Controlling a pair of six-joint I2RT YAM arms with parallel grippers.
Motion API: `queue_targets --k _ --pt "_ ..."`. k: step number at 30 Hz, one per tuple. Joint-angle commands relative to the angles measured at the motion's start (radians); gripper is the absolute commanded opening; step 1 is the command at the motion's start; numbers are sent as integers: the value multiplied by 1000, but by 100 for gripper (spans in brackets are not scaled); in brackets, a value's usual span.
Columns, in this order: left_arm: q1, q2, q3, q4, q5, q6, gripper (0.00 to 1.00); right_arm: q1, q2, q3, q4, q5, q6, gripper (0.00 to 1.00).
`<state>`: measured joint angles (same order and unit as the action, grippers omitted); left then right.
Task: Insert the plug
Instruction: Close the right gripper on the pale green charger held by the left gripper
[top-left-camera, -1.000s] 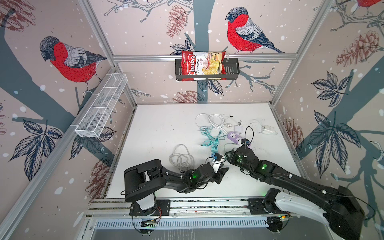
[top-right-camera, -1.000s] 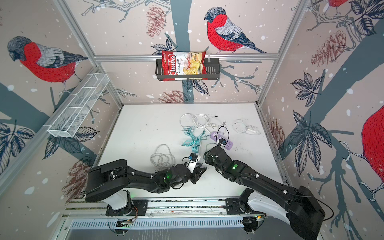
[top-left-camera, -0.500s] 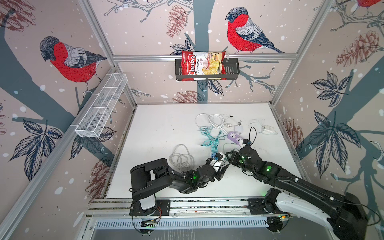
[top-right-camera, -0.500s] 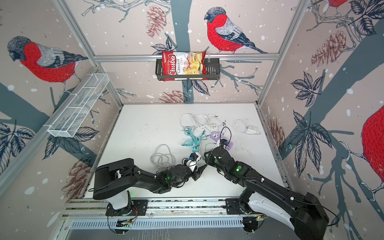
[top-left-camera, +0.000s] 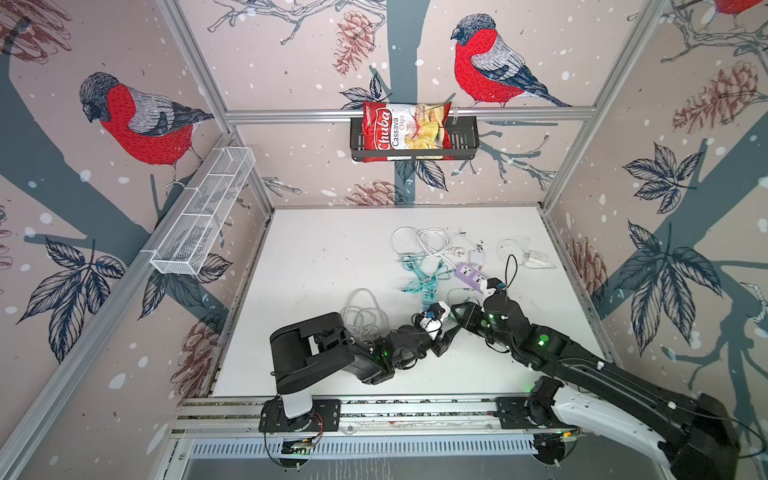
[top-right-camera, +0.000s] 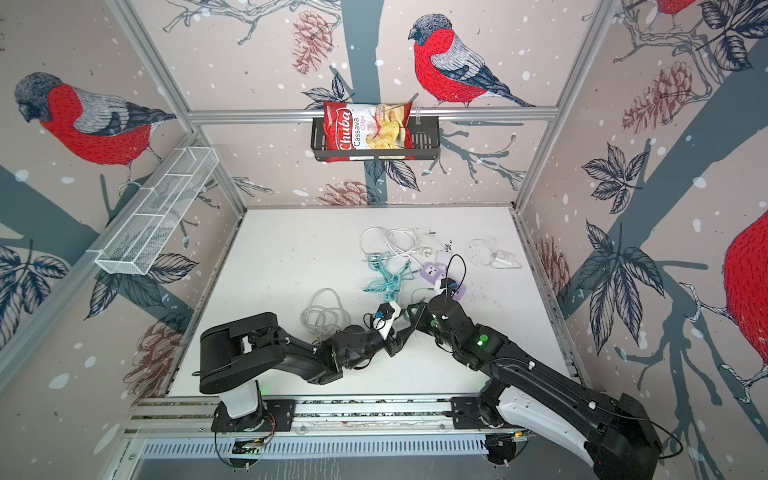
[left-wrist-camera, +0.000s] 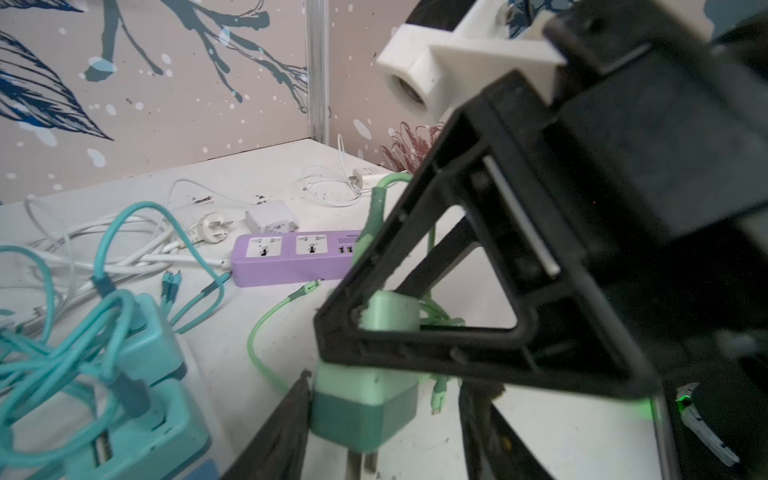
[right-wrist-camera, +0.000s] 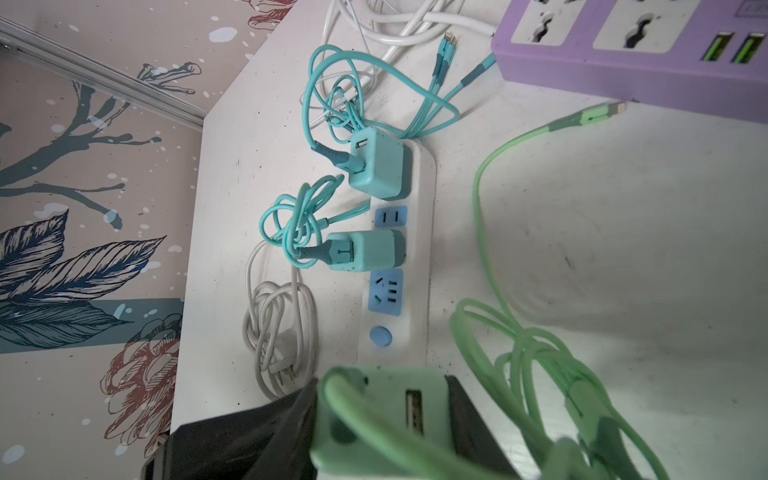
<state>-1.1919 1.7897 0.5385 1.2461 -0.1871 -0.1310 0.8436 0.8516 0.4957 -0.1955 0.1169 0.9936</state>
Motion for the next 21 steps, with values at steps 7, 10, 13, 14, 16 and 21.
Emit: queue_targets --k 7,10,13,14,16,21 --pt "12 15 23 92 97 24 50 1 -23 -3 35 -37 -3 18" --pt "15 16 44 67 122 33 49 4 -26 -3 42 -42 -1 18" --pt "16 19 48 75 130 33 48 6 -31 -2 46 -47 -4 18" --pt "18 20 50 74 138 31 48 6 -35 -2 47 -50 -2 18" --pt "21 28 59 69 149 29 48 8 -46 -6 55 -53 0 18" --pt "31 43 62 90 202 11 39 8 -66 -6 52 -55 -1 18"
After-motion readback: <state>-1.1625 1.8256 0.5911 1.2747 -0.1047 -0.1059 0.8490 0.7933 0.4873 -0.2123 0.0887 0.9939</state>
